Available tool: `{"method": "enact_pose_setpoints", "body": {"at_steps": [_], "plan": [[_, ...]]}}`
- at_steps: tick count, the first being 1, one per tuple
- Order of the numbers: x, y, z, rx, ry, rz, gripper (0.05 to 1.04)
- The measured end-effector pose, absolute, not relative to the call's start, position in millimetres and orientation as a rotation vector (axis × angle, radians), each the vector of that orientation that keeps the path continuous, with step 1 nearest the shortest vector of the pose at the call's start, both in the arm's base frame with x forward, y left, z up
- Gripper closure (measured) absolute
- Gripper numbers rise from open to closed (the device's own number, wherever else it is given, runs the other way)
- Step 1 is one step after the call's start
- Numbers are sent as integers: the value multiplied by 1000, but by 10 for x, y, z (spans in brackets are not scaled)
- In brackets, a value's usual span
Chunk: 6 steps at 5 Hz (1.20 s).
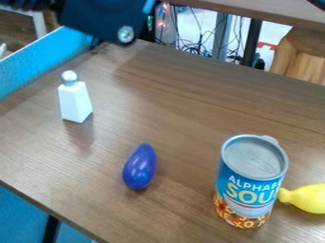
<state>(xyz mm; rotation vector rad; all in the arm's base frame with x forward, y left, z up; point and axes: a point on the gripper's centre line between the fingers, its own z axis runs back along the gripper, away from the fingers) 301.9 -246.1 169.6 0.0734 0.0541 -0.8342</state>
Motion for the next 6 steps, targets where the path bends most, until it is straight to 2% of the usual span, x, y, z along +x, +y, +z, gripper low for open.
{"method": "enact_pose_setpoints", "body": {"at_steps": [1,2,3,4,5,6], "plan": [[3019,-2468,1509,86,107,-835,79],[3087,-2437,1306,53,157,-806,79],[3275,-2317,1259,19,123,-769,80],[3332,-2361,1063,-17,129,-762,79],[3401,-2354,729,-7,231,-773,79],[3437,-2387,628,2,271,-795,80]]}}
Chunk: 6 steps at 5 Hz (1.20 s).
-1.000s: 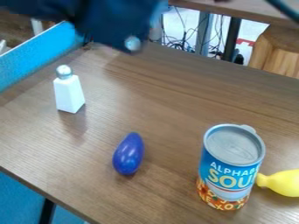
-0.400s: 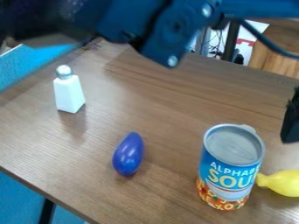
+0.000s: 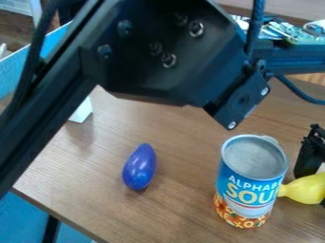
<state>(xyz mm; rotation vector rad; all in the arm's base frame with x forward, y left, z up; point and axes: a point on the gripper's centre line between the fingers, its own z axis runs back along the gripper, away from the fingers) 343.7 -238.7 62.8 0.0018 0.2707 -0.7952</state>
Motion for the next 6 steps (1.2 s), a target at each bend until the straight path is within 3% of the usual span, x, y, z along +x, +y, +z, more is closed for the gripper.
{"method": "enact_pose_setpoints", "body": {"at_steps": [1,2,3,4,5,6], "plan": [[3481,-2395,584,18,301,-800,118],[3490,-2396,549,19,312,-796,383],[3428,-2350,602,20,307,-766,481],[3360,-2274,790,34,261,-730,482],[3289,-2035,1410,15,88,-656,482],[3347,-1478,1538,-28,28,-481,482]]}}
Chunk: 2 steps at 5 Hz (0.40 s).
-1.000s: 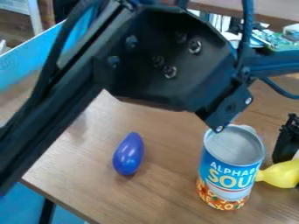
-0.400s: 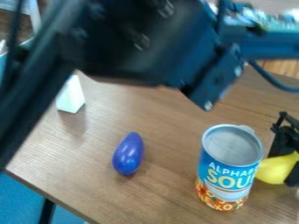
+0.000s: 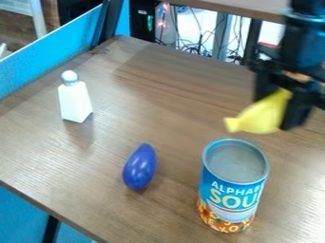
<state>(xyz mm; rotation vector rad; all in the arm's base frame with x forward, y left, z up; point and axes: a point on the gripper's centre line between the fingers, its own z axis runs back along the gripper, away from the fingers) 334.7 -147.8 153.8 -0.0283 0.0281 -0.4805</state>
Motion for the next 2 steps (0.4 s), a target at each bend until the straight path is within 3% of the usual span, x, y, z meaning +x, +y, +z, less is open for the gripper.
{"method": "enact_pose_setpoints", "body": {"at_steps": [2], "plan": [[3430,-436,1249,-102,86,-168,482]]}}
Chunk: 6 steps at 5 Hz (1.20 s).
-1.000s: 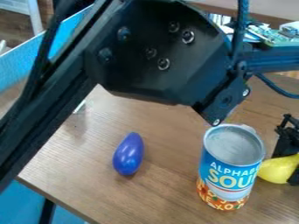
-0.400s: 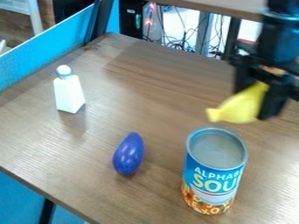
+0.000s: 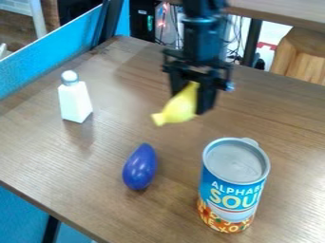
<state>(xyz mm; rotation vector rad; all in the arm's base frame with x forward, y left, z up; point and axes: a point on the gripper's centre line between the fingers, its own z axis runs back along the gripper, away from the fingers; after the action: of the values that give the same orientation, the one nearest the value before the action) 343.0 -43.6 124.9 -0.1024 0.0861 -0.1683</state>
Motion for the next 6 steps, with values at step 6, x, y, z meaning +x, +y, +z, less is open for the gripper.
{"method": "enact_pose_setpoints", "body": {"at_steps": [6], "plan": [[3468,457,582,-164,305,13,430]]}}
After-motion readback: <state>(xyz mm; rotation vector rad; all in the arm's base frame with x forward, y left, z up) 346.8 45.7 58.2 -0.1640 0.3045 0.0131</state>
